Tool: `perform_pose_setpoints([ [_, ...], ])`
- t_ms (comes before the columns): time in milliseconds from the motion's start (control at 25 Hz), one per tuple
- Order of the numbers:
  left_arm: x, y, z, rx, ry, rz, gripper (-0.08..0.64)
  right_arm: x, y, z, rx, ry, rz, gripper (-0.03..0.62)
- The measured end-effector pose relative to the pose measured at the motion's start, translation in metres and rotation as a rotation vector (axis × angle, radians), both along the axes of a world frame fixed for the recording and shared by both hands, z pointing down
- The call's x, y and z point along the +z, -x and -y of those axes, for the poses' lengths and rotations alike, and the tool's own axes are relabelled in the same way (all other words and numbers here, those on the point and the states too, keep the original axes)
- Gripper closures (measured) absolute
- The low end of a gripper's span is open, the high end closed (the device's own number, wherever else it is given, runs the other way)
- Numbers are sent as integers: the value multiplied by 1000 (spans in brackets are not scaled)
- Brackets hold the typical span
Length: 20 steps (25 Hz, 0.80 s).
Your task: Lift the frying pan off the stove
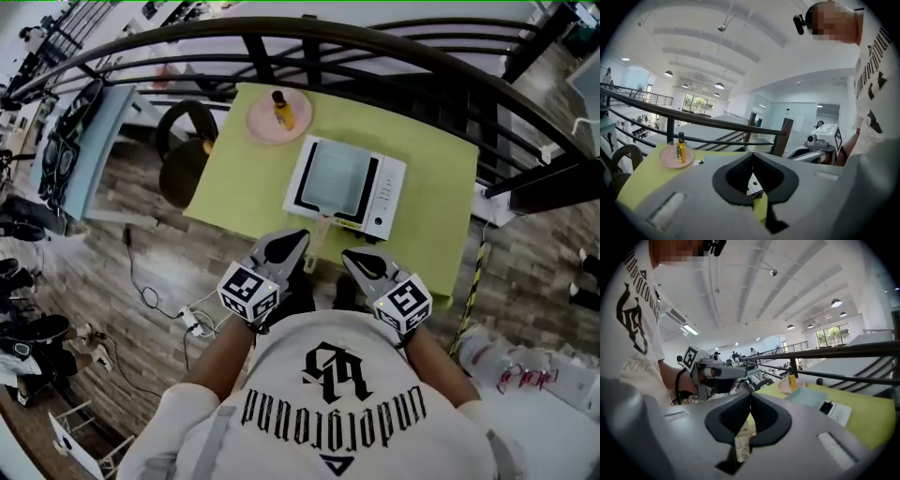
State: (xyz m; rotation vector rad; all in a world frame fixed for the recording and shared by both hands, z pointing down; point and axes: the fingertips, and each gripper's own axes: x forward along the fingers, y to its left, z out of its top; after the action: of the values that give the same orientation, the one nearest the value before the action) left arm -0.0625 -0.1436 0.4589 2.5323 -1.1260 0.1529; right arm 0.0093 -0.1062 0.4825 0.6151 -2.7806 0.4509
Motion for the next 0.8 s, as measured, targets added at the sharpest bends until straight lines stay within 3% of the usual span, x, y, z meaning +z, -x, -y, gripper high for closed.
perform_pose_setpoints([
  [520, 97, 8, 31, 230, 270, -55, 480, 80, 21, 12, 180, 324, 34, 473],
  [800, 155, 3, 17, 352, 445, -68, 381, 125, 31, 1, 208, 519, 55, 392],
])
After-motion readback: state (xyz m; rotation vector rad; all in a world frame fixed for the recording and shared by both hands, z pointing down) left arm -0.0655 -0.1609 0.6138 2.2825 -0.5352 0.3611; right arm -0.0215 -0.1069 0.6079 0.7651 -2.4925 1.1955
